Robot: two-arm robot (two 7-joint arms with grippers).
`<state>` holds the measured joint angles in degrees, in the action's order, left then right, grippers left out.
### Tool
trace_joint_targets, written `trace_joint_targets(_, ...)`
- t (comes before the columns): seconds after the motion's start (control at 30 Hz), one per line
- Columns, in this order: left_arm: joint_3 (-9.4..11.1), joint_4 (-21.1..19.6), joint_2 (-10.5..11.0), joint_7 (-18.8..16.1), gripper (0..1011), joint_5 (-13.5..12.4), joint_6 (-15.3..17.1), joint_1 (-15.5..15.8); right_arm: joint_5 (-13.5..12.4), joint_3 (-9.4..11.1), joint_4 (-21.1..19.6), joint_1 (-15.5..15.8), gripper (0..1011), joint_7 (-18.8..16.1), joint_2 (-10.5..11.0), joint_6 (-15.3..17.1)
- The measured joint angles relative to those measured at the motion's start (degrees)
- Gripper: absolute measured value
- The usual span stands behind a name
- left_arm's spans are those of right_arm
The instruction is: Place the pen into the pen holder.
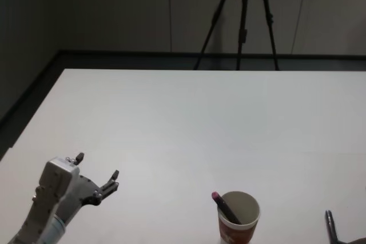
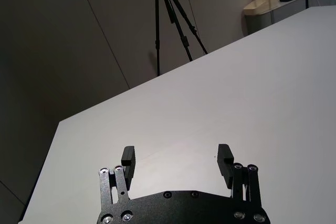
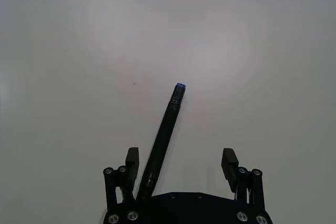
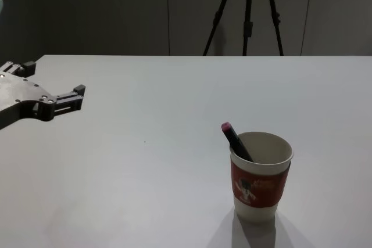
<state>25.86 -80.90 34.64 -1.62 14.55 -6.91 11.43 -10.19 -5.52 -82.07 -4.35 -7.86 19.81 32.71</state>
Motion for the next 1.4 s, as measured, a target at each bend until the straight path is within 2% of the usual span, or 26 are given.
trace_joint_targets(0.37,0.0,0.0,0.0,0.0,1001,0.0,0.0,0.0,1.45,0.41,0.88,-0.64,1001,0.36,-1.46,0.88)
trace_joint_targets(1.4,0.0,0.0,0.0,0.0,1001,0.0,0.0,0.0,5.96,0.19,5.87,-4.15,1001,-0.49,-4.69,-0.12)
